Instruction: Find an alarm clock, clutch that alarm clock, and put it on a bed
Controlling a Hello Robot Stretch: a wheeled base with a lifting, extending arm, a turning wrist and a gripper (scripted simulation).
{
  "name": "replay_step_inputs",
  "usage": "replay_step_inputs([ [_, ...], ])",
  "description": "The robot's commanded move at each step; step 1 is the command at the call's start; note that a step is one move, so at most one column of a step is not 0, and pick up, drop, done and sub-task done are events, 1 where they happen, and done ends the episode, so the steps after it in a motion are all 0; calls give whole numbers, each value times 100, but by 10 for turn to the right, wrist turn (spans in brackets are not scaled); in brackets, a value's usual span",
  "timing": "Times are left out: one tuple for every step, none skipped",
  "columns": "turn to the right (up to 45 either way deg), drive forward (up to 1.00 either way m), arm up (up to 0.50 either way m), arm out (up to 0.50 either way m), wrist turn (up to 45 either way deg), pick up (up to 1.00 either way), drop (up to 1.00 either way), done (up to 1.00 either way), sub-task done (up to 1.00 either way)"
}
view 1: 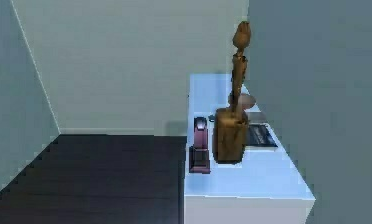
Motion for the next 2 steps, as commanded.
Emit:
replay_step_inputs([
  [-450, 0, 0, 0, 0, 0, 0, 0, 0],
  [-360, 0, 0, 0, 0, 0, 0, 0, 0],
])
